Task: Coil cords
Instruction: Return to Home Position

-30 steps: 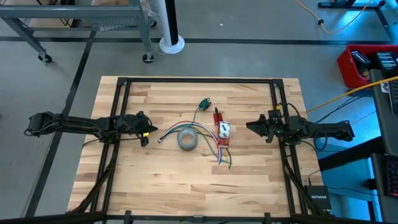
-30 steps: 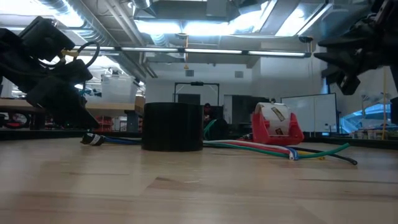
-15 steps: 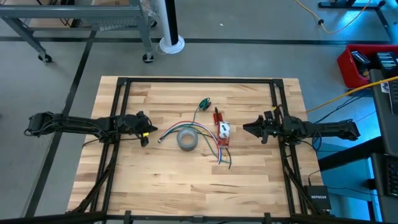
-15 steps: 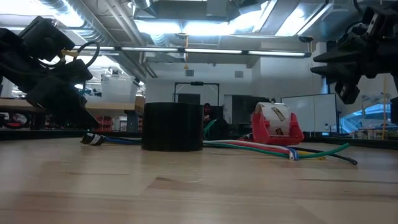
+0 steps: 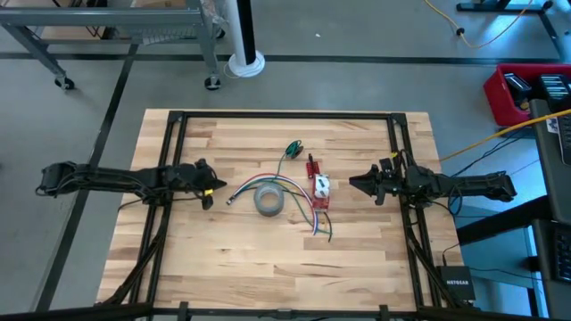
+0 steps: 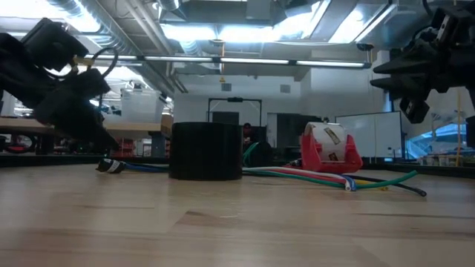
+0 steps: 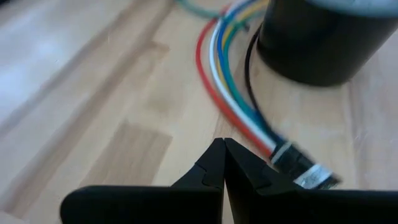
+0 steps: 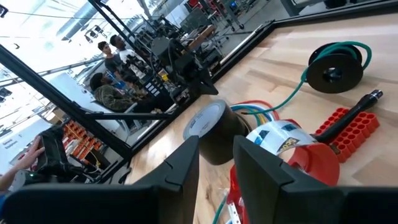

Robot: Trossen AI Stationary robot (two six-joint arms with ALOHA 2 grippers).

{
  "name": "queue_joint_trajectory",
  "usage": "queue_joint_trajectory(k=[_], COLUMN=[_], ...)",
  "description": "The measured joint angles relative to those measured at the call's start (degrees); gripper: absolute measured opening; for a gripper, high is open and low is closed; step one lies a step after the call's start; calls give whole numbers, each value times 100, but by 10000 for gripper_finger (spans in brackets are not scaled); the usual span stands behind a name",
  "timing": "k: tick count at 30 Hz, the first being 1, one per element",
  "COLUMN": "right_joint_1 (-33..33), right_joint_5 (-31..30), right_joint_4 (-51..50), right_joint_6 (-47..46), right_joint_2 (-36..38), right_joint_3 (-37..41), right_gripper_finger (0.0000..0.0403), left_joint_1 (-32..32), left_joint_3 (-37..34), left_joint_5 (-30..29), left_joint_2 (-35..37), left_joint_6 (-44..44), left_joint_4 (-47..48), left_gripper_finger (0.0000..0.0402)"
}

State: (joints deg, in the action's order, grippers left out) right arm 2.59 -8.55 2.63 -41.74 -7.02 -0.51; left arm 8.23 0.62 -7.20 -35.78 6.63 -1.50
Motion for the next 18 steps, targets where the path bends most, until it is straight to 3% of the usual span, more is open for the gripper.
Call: queue_joint_trajectory(k=[11, 18], right_joint_1=[0, 0], right_joint_5=[-4, 21], right_joint_4=[7, 9], right_joint_6=[2, 2], right_joint_2=[1, 0], right_joint_3=[0, 0], right_gripper_finger=[104, 104], left_joint_1=[0, 1], left_joint_3=[0, 0], left_joint_5=[0, 0], left_joint_2=[2310, 3356], left_joint_6=[0, 0], left_joint_4=[-7, -9], left_gripper_finger=[0, 0])
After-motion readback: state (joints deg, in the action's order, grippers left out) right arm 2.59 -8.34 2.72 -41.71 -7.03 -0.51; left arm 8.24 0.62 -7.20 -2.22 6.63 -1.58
